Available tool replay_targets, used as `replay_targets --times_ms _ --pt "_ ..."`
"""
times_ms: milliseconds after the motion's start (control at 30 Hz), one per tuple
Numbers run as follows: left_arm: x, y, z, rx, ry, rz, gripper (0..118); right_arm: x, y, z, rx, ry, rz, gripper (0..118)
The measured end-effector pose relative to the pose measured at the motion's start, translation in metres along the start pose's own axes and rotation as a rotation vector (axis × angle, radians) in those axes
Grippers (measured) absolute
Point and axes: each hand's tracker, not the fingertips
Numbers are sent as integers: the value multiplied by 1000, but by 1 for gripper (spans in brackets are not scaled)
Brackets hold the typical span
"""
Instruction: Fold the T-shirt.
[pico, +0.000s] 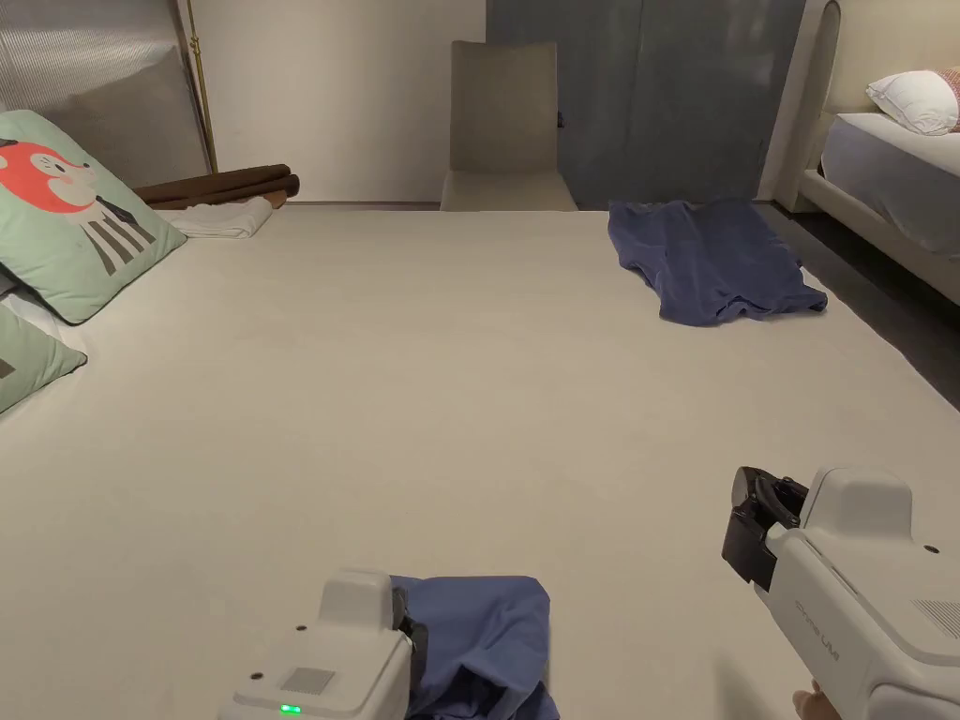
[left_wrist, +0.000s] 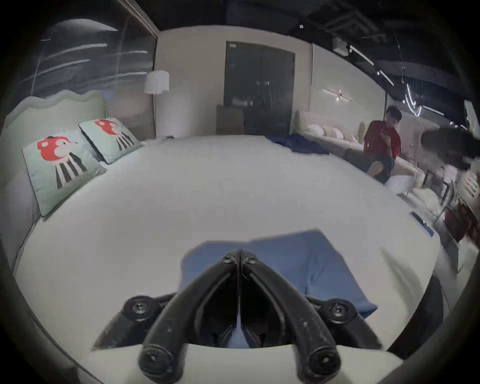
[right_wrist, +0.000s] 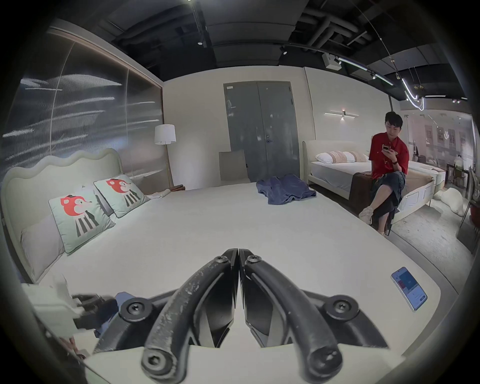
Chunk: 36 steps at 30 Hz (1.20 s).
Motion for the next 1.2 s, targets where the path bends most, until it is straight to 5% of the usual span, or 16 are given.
replay_targets --times_ms 533,1200 --pt "86 -18 -24 -54 -144 -63 0 15 3 11 5 -40 2 0" --pt "-66 94 86 412 85 16 0 -39 22 18 129 61 55 0"
